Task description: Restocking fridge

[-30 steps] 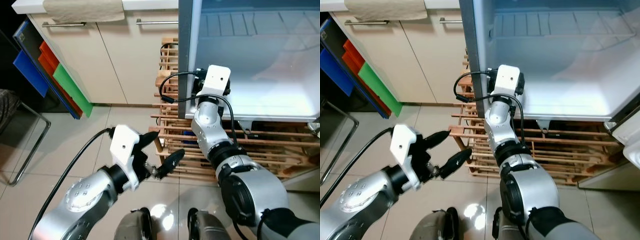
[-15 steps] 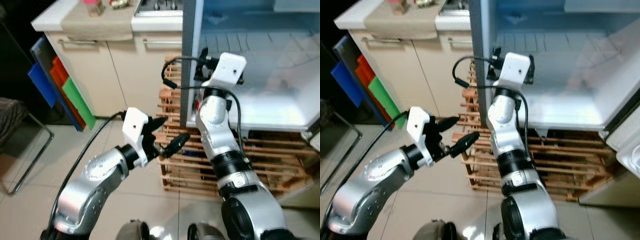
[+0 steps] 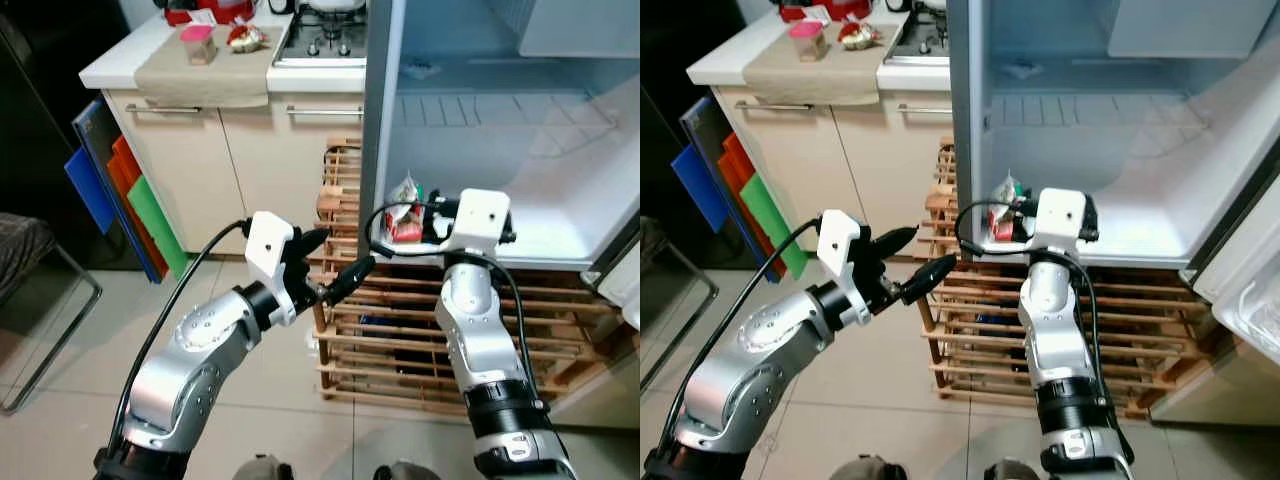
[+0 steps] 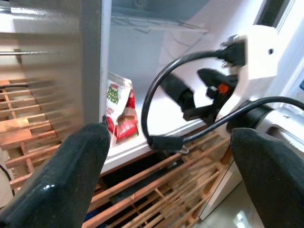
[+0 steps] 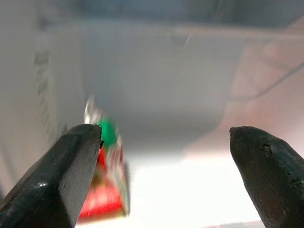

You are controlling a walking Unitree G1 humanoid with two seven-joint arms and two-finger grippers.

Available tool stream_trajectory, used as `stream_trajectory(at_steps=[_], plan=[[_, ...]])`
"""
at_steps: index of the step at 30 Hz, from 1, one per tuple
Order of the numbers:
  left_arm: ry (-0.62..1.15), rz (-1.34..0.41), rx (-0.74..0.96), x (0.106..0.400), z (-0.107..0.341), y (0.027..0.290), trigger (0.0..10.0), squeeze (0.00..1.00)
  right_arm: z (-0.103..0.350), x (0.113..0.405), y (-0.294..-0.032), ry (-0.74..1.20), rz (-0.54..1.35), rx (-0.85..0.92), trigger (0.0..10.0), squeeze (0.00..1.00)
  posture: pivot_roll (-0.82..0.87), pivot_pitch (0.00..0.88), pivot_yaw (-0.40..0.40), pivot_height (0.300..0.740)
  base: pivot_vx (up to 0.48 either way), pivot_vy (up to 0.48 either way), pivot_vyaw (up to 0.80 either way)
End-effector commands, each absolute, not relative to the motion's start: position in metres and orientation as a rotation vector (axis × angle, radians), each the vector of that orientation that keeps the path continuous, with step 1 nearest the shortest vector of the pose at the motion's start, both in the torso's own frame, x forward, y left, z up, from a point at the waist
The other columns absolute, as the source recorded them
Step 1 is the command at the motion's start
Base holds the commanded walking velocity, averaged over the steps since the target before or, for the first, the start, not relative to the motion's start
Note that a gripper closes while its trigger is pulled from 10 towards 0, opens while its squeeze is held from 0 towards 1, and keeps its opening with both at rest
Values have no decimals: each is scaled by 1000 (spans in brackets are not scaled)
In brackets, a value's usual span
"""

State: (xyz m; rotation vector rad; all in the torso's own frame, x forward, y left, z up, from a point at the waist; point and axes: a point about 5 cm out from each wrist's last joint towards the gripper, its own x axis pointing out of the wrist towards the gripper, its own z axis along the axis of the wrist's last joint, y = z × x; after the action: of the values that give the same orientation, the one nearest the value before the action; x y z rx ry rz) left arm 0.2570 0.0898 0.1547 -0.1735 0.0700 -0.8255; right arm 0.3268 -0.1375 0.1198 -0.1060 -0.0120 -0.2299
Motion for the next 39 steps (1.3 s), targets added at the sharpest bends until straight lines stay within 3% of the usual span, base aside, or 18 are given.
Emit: stream_trajectory(at_steps=[1,9,18,33,39], plan=[[71,-811,-155,255,154,96,10000,0,107,324,-132,62,-226,-139,10000,0,52,0,83,740,0,0,0],[106,-781,-133,243,153,110,10000,0,76,328,-112,253,-213,-168,10000,0,112,39,81,740,0,0,0],[159,-751,-131,220,151,121,10000,0,74,331,-98,252,-222,-191,10000,0,164,105,97,740,0,0,0],[202,-720,-146,202,153,124,10000,0,90,351,-104,206,-260,-191,10000,0,199,161,87,740,0,0,0],[212,-710,-152,200,154,125,10000,0,96,356,-118,178,-319,-228,10000,0,197,168,88,740,0,0,0]])
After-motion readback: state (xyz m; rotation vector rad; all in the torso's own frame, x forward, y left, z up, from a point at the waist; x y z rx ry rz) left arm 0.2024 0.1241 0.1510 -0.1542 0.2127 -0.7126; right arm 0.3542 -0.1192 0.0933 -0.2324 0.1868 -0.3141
